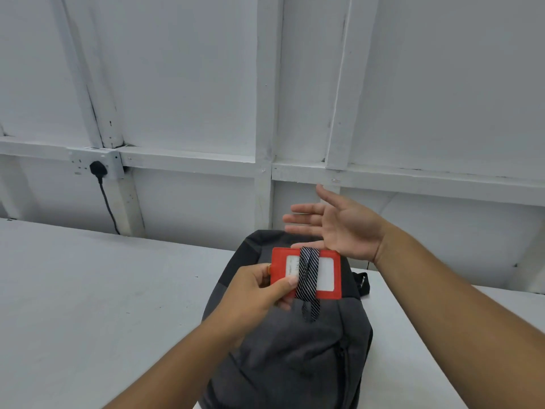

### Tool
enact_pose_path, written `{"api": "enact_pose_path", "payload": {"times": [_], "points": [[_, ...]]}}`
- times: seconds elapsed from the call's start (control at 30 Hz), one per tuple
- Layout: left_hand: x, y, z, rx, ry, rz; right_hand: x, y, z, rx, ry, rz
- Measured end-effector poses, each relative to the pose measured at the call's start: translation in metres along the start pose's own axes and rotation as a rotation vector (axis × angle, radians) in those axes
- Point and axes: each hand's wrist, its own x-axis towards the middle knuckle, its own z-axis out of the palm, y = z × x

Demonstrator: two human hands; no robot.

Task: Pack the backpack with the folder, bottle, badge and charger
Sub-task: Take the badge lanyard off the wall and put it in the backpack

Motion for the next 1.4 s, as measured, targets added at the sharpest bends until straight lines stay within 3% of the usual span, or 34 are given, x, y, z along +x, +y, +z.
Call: {"api": "enact_pose_path", "payload": {"times": [0.13,0.23,0.37,0.5,0.77,0.87,1.0,1.23,1.4], "points": [[-0.001,0.006,-0.002,-0.122,-0.029,0.012,-0.007,0.026,-0.011,0.031,-0.057,0.067],[0.000,0.015,-0.002,-0.191,0.032,0.023,-0.009,0.060,-0.011,0.255,-0.120,0.045],[0.008,0.016,-0.002,-0.055,0.256,0.102,-0.014,0.100,0.003,0.474,-0.202,-0.033],[0.013,0.013,-0.002,0.026,0.334,0.213,-0.022,0.118,0.023,0.592,-0.103,-0.185],[0.014,0.005,0.002,0.289,0.395,0.619,-0.027,0.125,0.048,0.488,0.223,-0.246],[0.019,-0.008,-0.007,0.562,0.439,0.857,-0.033,0.130,0.052,0.497,0.278,-0.211],[0.028,-0.033,-0.019,0.894,0.354,1.120,-0.036,0.134,0.054,0.548,0.297,-0.184],[0.027,-0.053,-0.035,1.061,0.279,1.127,-0.044,0.136,0.051,0.611,0.164,-0.152],[0.018,-0.061,-0.034,1.031,0.073,0.946,-0.033,0.152,0.047,0.317,0.349,-0.189]]}}
